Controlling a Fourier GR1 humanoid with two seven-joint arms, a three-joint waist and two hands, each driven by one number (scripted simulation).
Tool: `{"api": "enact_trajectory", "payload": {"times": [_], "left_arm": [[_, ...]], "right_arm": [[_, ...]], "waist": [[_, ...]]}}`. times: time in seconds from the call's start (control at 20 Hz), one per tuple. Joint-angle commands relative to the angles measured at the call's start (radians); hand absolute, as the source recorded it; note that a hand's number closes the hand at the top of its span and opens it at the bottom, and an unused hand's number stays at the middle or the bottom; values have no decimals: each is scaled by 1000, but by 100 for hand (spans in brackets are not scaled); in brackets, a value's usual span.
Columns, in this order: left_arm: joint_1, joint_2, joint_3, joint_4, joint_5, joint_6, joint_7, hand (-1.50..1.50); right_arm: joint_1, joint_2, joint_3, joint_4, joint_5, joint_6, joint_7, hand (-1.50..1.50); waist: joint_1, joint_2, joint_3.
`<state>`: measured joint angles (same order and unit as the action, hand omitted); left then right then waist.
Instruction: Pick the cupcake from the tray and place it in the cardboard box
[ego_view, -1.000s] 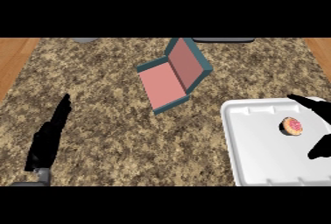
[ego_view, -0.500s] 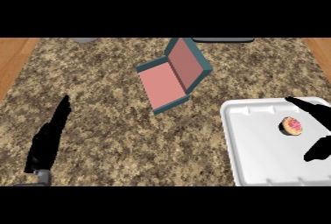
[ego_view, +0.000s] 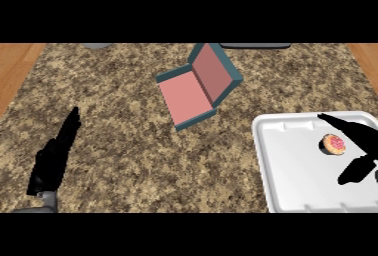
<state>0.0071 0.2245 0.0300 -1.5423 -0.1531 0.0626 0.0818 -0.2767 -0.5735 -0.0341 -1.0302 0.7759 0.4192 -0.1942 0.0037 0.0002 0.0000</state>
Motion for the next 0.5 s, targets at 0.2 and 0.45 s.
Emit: {"api": "enact_trajectory", "payload": {"times": [0.2, 0.45], "left_arm": [[-18, -36, -6, -31, -45, -4, 66, 0], [-21, -39, 18, 35, -34, -9, -24, 0]], "right_arm": [[-39, 22, -22, 64, 43, 31, -19, -150], [-50, 54, -10, 167, 116, -178, -114, 150]], "waist": [[-1, -1, 0], [2, 2, 1]]}}
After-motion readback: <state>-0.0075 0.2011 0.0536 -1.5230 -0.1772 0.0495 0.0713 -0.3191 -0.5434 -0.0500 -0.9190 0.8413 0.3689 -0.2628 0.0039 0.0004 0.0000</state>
